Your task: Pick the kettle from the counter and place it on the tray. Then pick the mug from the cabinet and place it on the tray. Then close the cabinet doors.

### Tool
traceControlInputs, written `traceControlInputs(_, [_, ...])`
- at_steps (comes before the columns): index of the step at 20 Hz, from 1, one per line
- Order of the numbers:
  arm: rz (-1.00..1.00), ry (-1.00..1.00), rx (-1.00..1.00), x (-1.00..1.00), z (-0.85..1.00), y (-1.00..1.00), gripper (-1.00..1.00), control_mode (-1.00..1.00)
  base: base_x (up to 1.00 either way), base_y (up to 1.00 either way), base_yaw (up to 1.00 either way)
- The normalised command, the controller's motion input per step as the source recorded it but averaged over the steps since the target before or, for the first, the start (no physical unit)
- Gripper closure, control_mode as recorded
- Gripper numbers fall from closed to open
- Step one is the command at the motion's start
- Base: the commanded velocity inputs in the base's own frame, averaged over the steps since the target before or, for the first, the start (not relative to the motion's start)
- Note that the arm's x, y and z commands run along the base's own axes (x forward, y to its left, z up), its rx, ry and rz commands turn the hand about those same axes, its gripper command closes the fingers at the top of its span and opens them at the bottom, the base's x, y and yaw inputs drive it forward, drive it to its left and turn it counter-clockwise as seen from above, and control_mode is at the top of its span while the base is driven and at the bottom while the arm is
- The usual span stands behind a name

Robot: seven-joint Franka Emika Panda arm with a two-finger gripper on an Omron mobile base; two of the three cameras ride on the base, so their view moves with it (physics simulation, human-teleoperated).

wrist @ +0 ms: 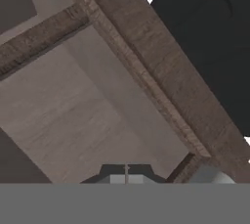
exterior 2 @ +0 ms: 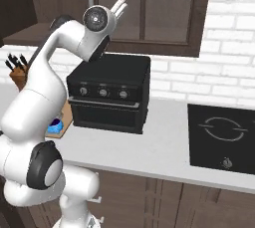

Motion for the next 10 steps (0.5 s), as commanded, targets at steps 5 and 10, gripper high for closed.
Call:
traceControlInputs(5, [0.0,-0.11,0.0,-0.94,0.25,-0.15,1.0,-1.0,0.0,0.0,0.0])
traceControlInputs(10, [0.05,0.02,-0.08,-0.4,0.0,0.0,1.0,-1.0,0.0,0.0,0.0])
